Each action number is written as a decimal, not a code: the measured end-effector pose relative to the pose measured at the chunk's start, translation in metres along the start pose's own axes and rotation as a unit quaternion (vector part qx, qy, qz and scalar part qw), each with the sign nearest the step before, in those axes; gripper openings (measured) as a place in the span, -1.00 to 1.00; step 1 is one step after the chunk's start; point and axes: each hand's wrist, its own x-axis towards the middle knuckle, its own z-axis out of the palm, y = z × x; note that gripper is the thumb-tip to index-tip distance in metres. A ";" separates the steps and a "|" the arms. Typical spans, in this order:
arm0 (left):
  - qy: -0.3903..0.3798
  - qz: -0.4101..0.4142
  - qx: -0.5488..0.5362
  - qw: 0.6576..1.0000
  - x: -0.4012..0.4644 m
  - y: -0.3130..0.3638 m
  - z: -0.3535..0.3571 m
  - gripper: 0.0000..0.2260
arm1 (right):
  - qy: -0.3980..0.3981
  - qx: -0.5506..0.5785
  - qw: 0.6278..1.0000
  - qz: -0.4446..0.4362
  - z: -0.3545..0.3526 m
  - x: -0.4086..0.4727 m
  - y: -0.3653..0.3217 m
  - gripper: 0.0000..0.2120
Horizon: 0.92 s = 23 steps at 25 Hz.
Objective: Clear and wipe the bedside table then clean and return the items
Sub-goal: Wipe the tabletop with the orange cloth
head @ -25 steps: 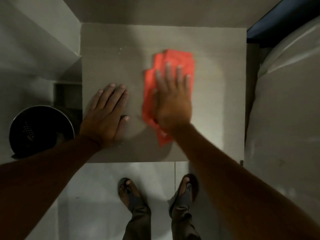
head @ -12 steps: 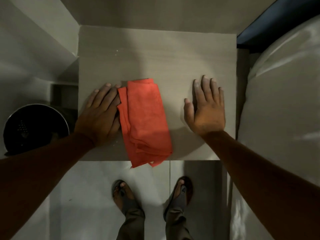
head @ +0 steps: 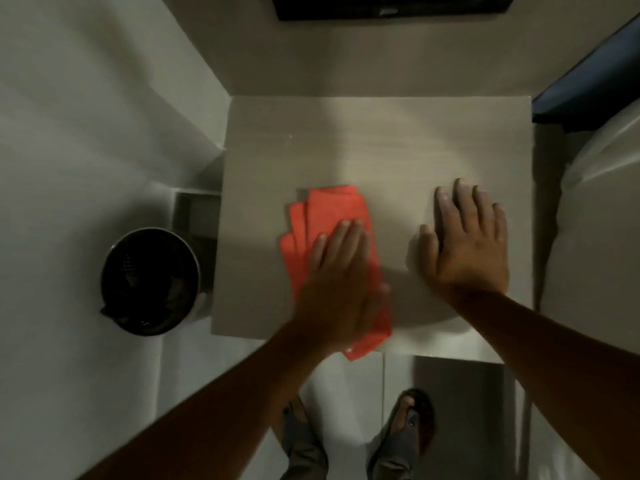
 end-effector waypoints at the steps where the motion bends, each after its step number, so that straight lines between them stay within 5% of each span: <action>1: -0.020 0.023 0.017 0.999 0.020 -0.001 0.003 -0.41 | 0.003 -0.002 1.000 -0.002 0.000 0.000 0.000 -0.41; 7: -0.063 0.065 0.131 0.987 0.165 -0.082 -0.022 -0.40 | -0.009 -0.014 1.000 0.009 0.002 0.000 0.004 -0.39; 13: -0.018 -0.184 0.128 0.974 0.116 -0.147 -0.039 -0.38 | -0.015 -0.014 1.000 0.007 0.003 0.000 0.006 -0.39; 16: -0.055 -0.031 0.086 0.994 0.023 -0.130 -0.035 -0.43 | -0.014 -0.018 1.000 0.006 0.001 0.000 0.004 -0.39; 20: -0.188 0.228 0.093 0.951 -0.086 -0.112 -0.038 -0.40 | -0.005 -0.015 1.000 0.001 0.001 -0.002 0.005 -0.40; 21: -0.167 0.246 0.096 0.950 -0.066 -0.129 -0.040 -0.41 | -0.002 -0.013 1.000 0.000 0.002 -0.001 0.005 -0.41; 23: -0.112 0.142 0.097 0.979 0.002 -0.162 -0.046 -0.43 | 0.003 -0.016 1.000 -0.001 0.005 -0.002 0.006 -0.41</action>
